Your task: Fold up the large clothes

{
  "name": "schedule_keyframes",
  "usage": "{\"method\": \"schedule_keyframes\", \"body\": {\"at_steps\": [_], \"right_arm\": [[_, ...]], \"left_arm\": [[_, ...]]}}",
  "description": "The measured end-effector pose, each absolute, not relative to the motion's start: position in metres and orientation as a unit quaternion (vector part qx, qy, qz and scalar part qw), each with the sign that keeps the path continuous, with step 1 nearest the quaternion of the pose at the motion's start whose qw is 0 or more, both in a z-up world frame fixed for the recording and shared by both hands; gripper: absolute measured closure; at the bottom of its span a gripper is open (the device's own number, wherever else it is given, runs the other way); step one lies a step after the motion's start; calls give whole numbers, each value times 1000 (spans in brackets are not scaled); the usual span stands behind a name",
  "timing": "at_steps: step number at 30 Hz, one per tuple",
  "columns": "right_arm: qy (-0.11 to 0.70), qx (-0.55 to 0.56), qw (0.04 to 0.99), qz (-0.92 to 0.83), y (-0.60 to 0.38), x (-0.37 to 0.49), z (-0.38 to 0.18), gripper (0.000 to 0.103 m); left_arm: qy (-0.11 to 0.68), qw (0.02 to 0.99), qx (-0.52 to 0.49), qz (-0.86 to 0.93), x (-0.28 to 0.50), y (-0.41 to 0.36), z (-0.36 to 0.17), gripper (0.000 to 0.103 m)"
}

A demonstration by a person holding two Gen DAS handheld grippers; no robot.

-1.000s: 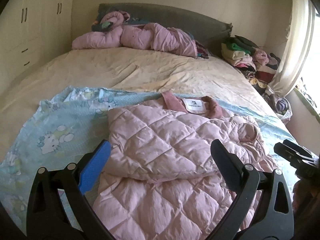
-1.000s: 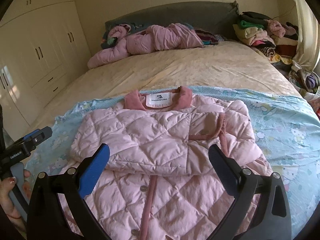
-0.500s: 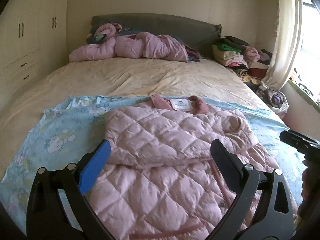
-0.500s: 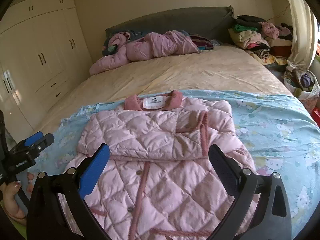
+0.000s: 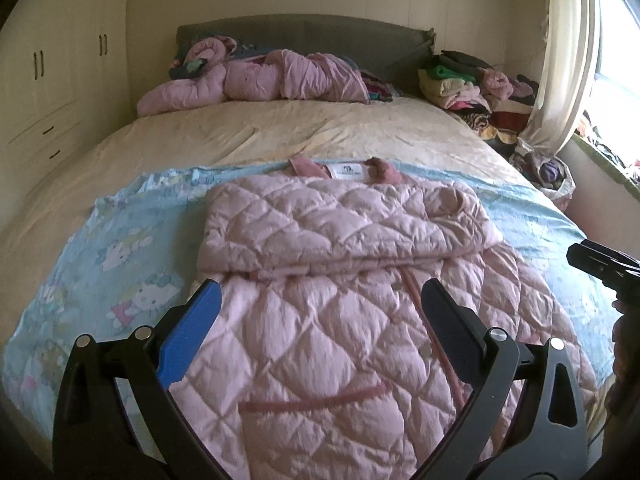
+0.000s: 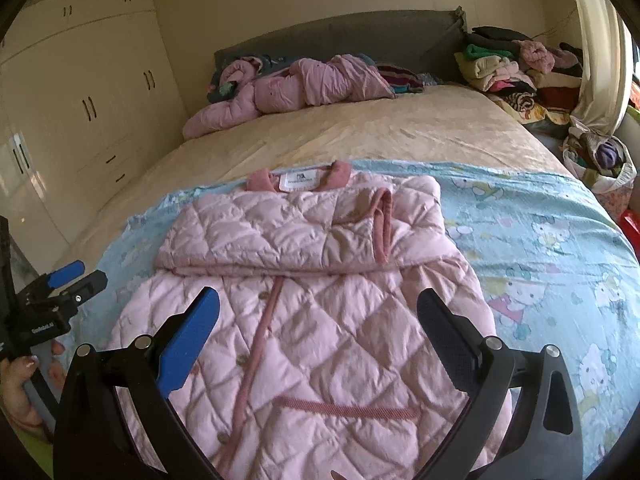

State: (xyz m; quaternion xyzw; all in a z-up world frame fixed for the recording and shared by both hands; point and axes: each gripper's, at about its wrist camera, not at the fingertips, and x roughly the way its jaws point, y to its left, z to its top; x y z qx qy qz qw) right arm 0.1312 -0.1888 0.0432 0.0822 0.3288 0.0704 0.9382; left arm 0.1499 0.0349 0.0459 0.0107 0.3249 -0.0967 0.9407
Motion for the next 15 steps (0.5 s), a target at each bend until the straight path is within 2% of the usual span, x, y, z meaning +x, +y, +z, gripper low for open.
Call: {"method": "schedule_keyframes", "body": {"at_steps": [15], "right_arm": [[371, 61, 924, 71, -210, 92, 3, 4]], "left_arm": [[360, 930, 32, -58, 112, 46, 17, 10]]}}
